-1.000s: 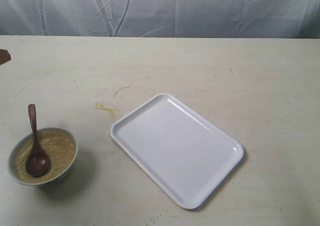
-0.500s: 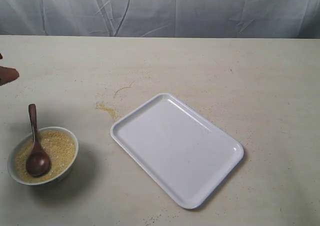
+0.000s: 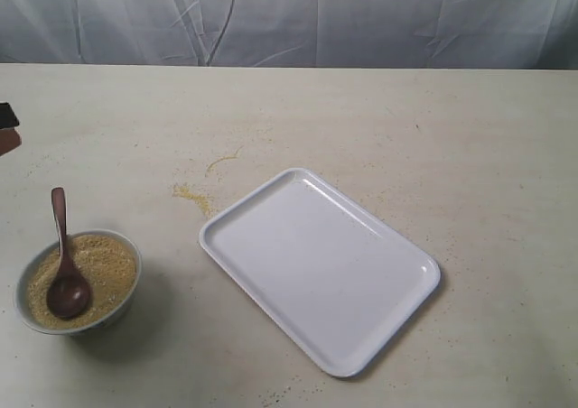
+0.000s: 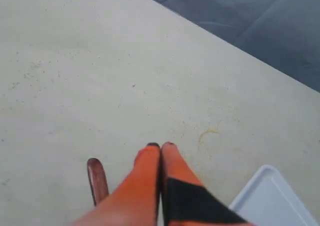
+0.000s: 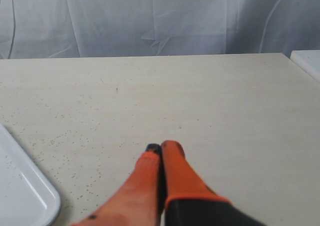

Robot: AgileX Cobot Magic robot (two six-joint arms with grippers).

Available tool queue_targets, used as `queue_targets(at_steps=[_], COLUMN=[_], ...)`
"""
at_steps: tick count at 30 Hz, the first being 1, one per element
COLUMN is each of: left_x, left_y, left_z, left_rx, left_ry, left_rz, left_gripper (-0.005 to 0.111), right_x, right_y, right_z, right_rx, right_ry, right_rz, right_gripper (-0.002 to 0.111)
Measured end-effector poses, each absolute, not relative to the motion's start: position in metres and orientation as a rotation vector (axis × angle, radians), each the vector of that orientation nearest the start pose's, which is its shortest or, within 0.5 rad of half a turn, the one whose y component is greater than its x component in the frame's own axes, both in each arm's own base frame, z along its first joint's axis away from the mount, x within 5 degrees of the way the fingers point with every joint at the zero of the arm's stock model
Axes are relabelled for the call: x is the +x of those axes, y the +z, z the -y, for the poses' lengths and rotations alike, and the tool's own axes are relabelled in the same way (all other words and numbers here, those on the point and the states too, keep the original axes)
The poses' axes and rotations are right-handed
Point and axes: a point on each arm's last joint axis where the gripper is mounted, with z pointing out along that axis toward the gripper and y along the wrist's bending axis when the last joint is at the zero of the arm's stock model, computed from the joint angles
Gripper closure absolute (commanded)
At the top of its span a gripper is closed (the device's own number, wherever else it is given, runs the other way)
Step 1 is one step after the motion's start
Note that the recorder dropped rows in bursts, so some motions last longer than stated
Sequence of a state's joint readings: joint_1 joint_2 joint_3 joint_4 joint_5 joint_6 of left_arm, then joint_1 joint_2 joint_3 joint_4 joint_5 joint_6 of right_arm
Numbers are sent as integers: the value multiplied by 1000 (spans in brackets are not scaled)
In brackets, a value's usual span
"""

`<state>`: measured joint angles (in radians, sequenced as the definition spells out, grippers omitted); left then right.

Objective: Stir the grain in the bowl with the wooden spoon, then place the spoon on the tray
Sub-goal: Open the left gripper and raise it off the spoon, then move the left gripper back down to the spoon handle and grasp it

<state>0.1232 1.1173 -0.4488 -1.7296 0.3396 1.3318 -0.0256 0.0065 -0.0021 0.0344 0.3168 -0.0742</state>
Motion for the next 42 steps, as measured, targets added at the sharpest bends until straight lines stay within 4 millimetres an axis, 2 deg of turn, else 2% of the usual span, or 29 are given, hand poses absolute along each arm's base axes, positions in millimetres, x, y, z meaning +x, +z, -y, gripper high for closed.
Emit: queue_targets(at_steps=[3, 6, 11, 14, 18, 20, 23, 27, 28, 30, 32, 38, 42], left_x=[190, 180, 187, 203, 218, 222, 227, 220, 214, 205, 199, 184, 174], left_y=[245, 258, 268, 275, 291, 297, 298, 274, 269, 260, 251, 228, 229], left_z=[4, 4, 4, -3, -19, -16, 10, 73, 86, 100, 103, 100, 89], left_rx=[-239, -133, -62, -77, 17, 48, 209, 553, 604, 618, 592, 494, 339], left_ry=[-426, -345, -176, 88, 644, 723, 582, 30, -120, -321, -412, -508, -498], left_rz=[-1999, -1932, -1928, -1957, -2002, -2000, -1975, -1923, -1916, -1933, -1979, -2166, -2197], left_gripper=[107, 107, 107, 107, 107, 107, 107, 107, 107, 107, 107, 107, 107], right_x=[54, 54, 54, 54, 54, 54, 54, 54, 54, 54, 54, 54, 54], right_y=[185, 185, 185, 185, 185, 185, 185, 185, 185, 185, 185, 185, 185], right_z=[0, 0, 0, 0, 0, 0, 0, 0, 0, 0, 0, 0, 0], right_rx=[-22, -22, -22, -22, -22, -22, -22, -22, -22, -22, -22, -22, -22], right_ry=[-38, -38, -38, -38, -38, -38, -38, -38, -38, -38, -38, -38, -38], right_rz=[-1805, -1805, -1805, -1805, -1805, -1805, -1805, -1805, -1805, -1805, -1805, -1805, -1805], right_gripper=[108, 108, 108, 108, 108, 108, 108, 108, 108, 108, 108, 108, 108])
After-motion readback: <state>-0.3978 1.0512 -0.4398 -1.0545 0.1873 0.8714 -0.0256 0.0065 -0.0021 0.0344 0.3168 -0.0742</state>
